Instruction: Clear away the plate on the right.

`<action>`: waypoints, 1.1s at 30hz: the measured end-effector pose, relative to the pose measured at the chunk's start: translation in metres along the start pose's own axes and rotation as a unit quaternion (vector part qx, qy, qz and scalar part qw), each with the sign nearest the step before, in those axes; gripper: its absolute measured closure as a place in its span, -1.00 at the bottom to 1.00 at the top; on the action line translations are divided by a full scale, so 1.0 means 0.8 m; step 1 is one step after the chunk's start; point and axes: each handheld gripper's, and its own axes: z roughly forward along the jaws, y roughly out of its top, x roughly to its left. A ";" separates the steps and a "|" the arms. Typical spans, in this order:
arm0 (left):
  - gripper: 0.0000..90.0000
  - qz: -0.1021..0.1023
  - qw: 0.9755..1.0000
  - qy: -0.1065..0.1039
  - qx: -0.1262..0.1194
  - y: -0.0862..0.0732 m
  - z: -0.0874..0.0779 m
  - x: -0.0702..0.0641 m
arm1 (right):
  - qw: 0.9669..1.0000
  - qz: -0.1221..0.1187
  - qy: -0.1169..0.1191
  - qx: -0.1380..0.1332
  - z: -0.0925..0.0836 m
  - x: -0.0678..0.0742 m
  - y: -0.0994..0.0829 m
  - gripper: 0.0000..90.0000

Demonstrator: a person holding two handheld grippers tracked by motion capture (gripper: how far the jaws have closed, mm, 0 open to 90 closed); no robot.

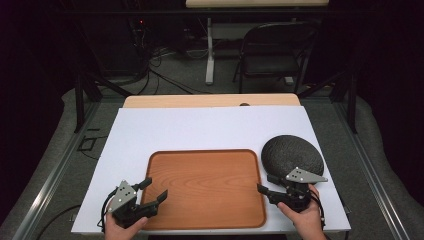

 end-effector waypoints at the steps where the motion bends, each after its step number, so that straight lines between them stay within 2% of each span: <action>1: -0.36 0.000 1.000 0.000 0.000 0.000 0.000 0.000 | 1.000 0.000 0.000 0.000 0.000 0.000 0.000 -0.05; 7: -0.36 -0.001 1.000 -0.001 0.002 0.000 0.001 0.000 | 1.000 0.010 -0.009 -0.005 -0.004 -0.006 0.001 -0.02; 14: -0.36 -0.001 1.000 0.000 0.004 0.000 0.001 0.001 | 0.999 0.035 -0.024 -0.003 -0.011 -0.019 0.000 -0.01; 19: -0.36 -0.003 1.000 -0.002 0.005 -0.001 0.001 0.001 | 0.998 0.047 -0.035 -0.013 -0.019 -0.030 0.001 -0.01; 33: -0.36 -0.006 1.000 0.000 0.008 -0.001 0.001 0.002 | 0.993 0.089 -0.066 -0.033 -0.046 -0.059 0.003 -0.02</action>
